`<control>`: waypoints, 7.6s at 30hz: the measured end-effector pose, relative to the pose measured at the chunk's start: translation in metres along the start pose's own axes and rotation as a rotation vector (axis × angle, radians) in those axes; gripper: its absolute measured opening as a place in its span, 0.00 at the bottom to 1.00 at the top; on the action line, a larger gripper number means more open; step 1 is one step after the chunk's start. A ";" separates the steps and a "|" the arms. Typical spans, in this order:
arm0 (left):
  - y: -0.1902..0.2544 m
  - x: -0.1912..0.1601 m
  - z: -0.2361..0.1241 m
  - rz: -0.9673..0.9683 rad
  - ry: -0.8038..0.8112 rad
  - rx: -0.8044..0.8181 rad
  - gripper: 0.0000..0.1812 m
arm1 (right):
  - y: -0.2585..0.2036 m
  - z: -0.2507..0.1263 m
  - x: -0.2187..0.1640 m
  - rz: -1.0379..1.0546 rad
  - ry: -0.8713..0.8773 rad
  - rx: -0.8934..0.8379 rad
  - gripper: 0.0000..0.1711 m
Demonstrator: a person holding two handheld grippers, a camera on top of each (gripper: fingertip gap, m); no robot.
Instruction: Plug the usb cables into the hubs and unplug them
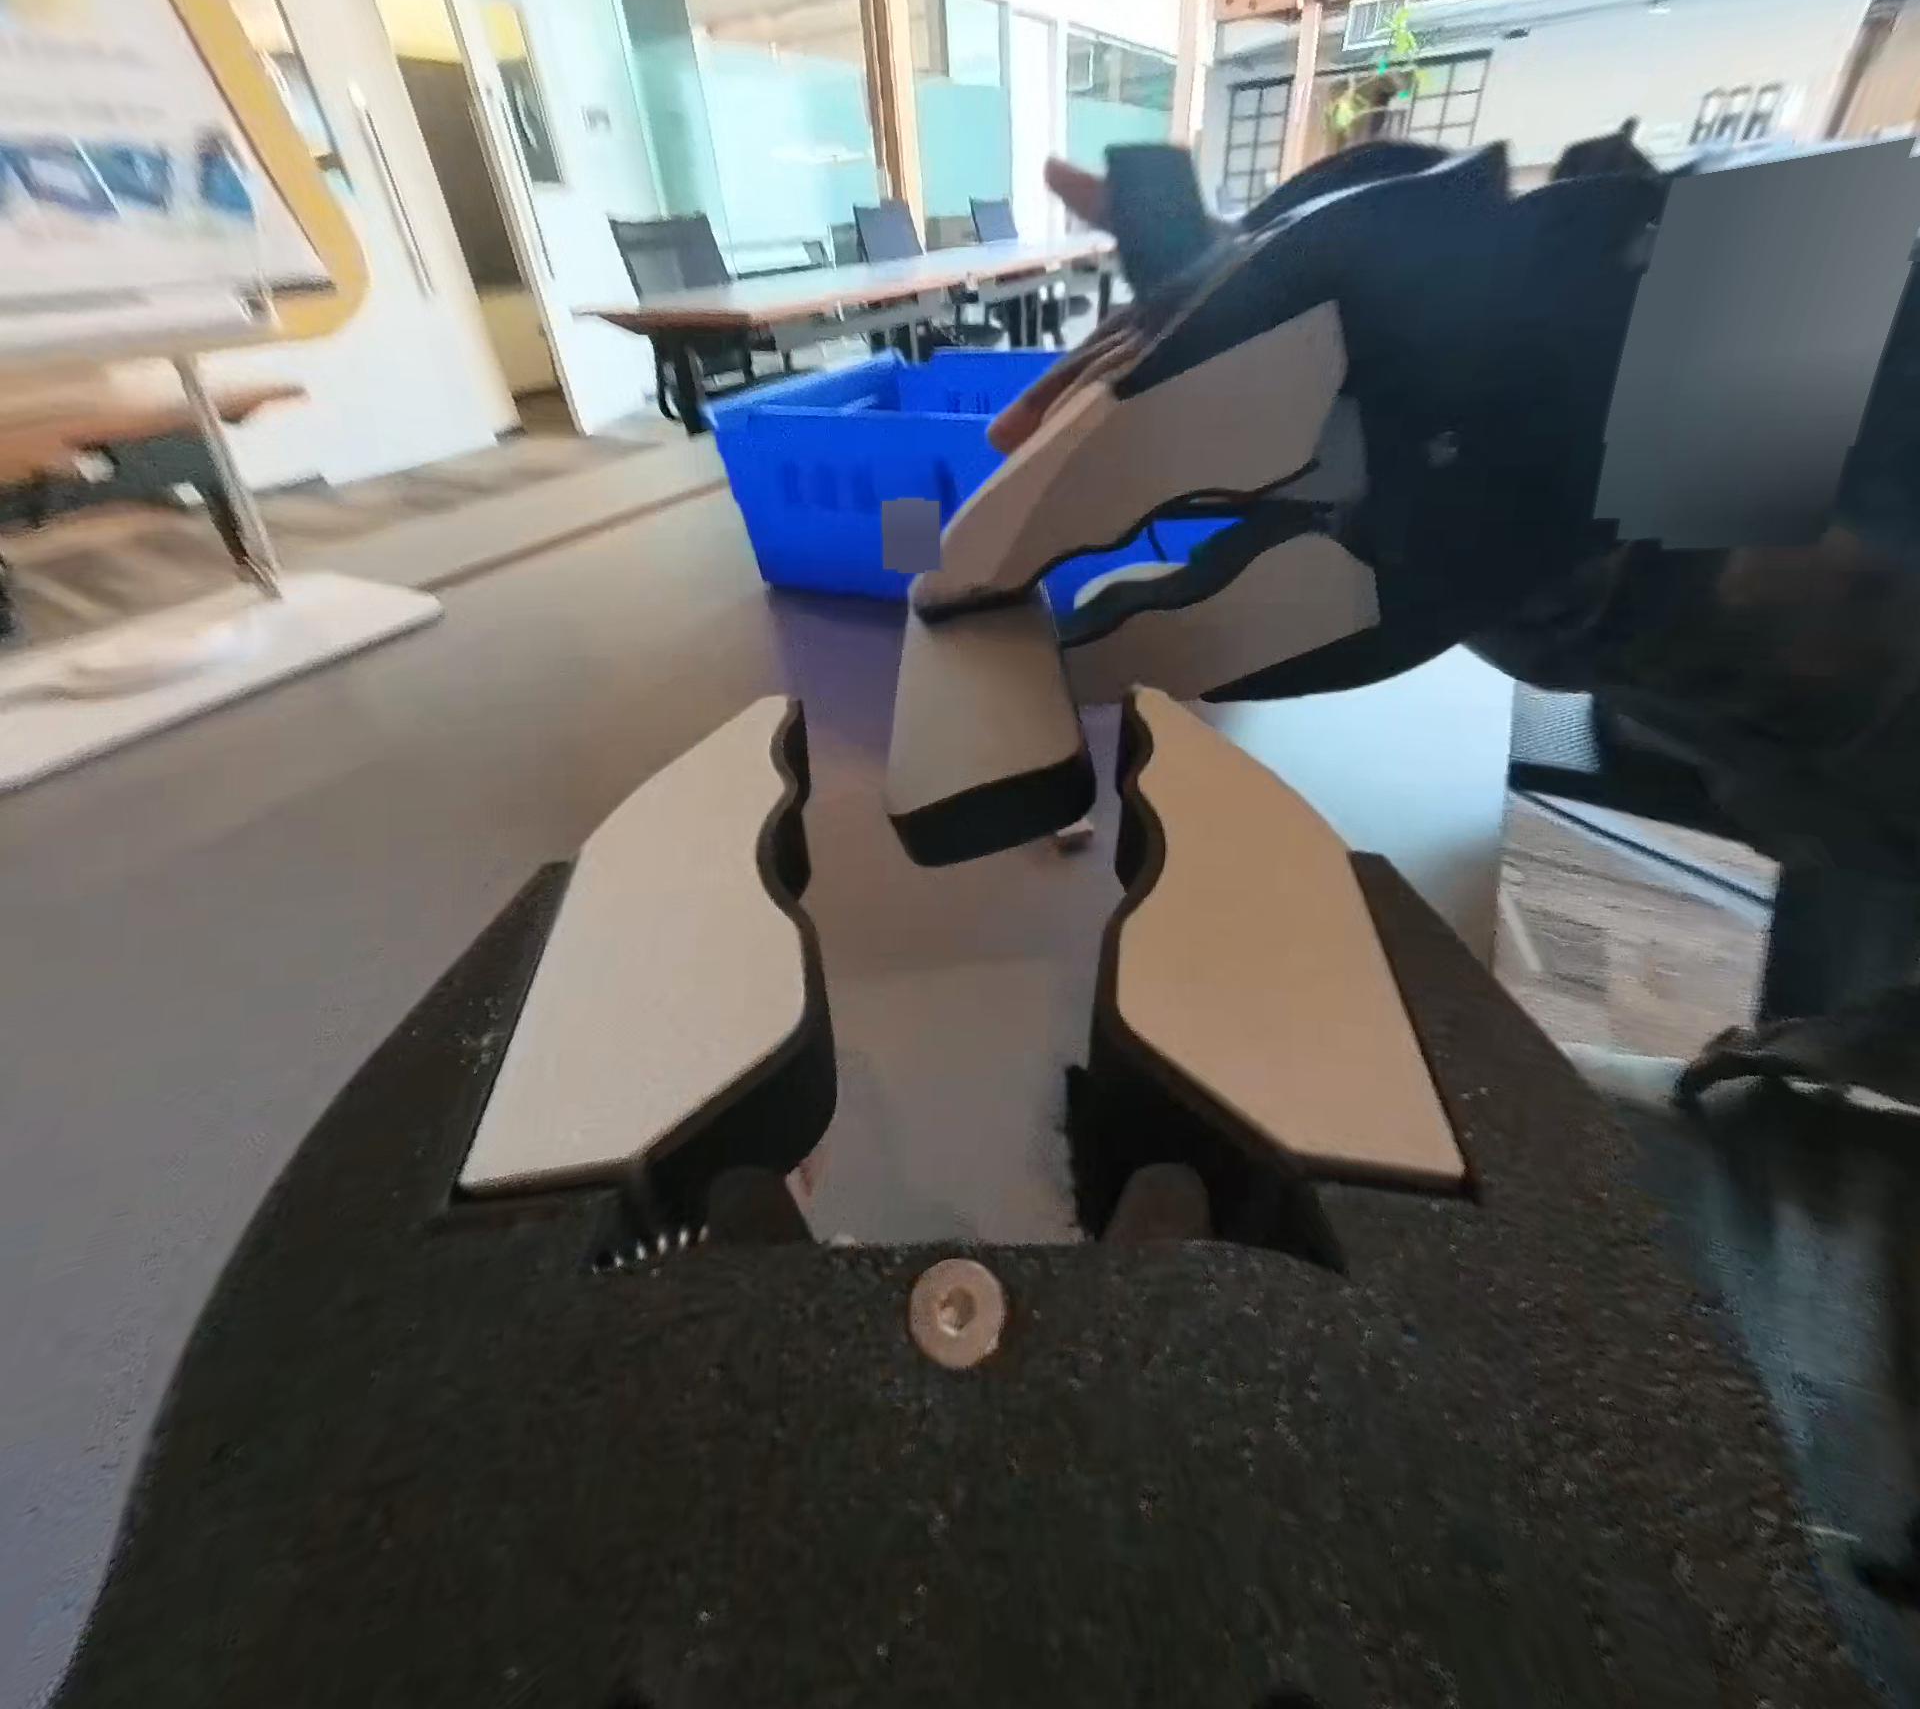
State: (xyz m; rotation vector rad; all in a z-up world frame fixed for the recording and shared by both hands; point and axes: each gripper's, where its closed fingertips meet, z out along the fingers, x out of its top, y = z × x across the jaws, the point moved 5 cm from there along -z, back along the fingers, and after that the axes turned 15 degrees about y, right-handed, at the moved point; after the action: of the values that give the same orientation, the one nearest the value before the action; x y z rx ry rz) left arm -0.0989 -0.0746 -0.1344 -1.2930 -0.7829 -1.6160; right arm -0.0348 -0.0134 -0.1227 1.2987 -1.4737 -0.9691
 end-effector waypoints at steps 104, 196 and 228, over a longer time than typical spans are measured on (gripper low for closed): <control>-0.052 -0.003 -0.027 -0.297 0.115 0.312 0.21 | 0.054 -0.073 -0.030 0.844 0.336 -0.203 0.12; -0.041 -0.005 -0.020 0.368 -0.046 0.455 0.21 | 0.014 0.049 0.000 1.262 0.001 0.068 0.08; 0.001 -0.005 0.005 0.160 0.023 0.284 0.21 | 0.039 0.021 0.017 1.067 0.085 -0.200 0.00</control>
State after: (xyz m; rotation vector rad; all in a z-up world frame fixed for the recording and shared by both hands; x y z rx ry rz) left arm -0.0960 -0.0696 -0.1379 -1.1029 -0.8390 -1.3366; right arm -0.0665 -0.0255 -0.0886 0.2696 -1.6326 -0.3150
